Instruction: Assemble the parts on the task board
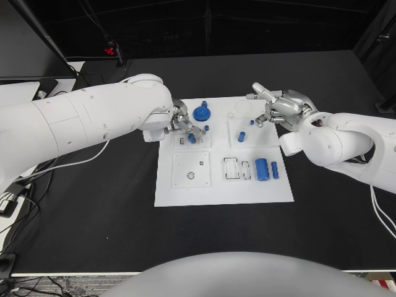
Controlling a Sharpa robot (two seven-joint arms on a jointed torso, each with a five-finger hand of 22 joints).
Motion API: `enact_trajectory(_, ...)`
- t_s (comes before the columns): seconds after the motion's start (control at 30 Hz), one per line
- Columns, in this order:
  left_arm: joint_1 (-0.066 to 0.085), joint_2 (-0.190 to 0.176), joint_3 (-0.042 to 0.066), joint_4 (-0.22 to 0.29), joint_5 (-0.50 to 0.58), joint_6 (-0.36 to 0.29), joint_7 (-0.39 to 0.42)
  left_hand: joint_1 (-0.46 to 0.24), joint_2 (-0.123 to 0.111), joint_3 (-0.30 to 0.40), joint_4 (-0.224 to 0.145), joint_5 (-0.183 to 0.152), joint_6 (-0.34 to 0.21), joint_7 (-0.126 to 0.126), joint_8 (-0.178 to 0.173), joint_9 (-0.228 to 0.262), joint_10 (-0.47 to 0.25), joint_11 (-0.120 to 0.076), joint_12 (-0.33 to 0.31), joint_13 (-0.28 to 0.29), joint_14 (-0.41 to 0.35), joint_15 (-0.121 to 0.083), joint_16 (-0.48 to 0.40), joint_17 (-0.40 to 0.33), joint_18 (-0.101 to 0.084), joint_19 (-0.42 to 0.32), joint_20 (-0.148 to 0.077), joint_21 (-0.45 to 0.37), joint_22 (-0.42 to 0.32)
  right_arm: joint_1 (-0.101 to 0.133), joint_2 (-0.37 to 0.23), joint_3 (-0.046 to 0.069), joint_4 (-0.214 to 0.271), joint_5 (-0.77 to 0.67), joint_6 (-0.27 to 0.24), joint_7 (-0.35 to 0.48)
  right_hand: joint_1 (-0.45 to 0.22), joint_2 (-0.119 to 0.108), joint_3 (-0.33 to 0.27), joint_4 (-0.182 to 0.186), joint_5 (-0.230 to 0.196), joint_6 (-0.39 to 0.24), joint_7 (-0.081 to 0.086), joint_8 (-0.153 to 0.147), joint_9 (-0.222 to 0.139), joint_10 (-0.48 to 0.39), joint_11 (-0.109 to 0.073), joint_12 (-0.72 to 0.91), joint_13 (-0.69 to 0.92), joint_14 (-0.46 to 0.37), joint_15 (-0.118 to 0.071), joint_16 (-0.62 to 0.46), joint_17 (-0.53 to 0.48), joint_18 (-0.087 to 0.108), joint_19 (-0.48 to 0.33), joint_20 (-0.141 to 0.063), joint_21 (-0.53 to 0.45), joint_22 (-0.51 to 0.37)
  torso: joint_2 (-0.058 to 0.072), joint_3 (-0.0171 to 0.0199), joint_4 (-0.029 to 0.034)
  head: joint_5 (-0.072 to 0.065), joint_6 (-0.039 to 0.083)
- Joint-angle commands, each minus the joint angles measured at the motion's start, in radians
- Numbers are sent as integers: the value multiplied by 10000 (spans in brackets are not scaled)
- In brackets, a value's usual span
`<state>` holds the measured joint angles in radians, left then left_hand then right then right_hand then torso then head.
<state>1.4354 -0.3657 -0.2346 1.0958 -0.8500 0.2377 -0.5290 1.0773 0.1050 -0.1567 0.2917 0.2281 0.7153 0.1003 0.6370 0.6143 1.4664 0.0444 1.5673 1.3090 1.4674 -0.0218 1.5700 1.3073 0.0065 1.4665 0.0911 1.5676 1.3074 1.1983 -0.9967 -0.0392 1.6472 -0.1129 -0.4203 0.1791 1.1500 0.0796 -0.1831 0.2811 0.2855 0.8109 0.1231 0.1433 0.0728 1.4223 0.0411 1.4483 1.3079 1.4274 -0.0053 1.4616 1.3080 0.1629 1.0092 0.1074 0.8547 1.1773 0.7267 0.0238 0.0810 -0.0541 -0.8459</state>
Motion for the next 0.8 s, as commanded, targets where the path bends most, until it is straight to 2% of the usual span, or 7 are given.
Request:
enact_trajectory(0.03, -30, -11, -25, 15, -85, -148, 66, 125, 104, -143, 2, -6, -177, -42, 458, 428, 1044, -104, 35, 2618, 1034, -29, 8, 2635, -65, 1043, 3, 32, 2634, 10, 12, 4, 3, 34, 103, 27, 26, 86, -79, 5, 42, -59, 12, 32, -11, 64, -3, 42, 1249, -48, -4, -40, 798, 67, -25, -3, -61, -9, 7, 0, 4, 1, -3)
enact_trajectory(0.3, -30, -24, -25, 9, -85, 1, 12, 203, 282, -272, 1, 6, -283, -97, 890, 829, 1044, -153, 35, 2618, 1034, -62, 8, 2635, -65, 1043, -25, 32, 2634, 8, 15, 3, -10, 34, 107, 12, 26, 86, -79, 5, 42, -59, 12, 32, -11, 64, -3, 42, 1249, -48, -4, -40, 798, 67, -25, -3, -61, -9, 2, 6, 0, 10, -32)
enact_trajectory(0.67, -30, -38, -25, 22, -85, 119, -34, 250, 363, -286, -1, 23, -334, -112, 968, 921, 1044, -167, 35, 2618, 1034, -75, 8, 2635, -65, 1043, -35, 32, 2634, 7, -8, 3, -1, 34, 97, -1, 26, 86, -79, 5, 42, -59, 12, 32, -11, 64, -3, 42, 1249, -48, -4, -40, 798, 67, -25, -3, -61, -9, 4, 7, -3, 17, -56)
enact_trajectory(0.8, -30, -48, -25, 55, -85, 43, 43, 367, 477, -270, -7, 127, -371, -133, 1038, 1006, 1044, -188, 35, 2618, 1034, -92, 8, 2635, -65, 1043, -49, 32, 2634, 7, -15, 3, 1, 34, 88, -4, 26, 86, -79, 5, 42, -59, 12, 32, -11, 64, -3, 42, 1249, -48, -4, -40, 798, 67, -25, -3, -61, -9, 3, 6, -7, 19, -51)
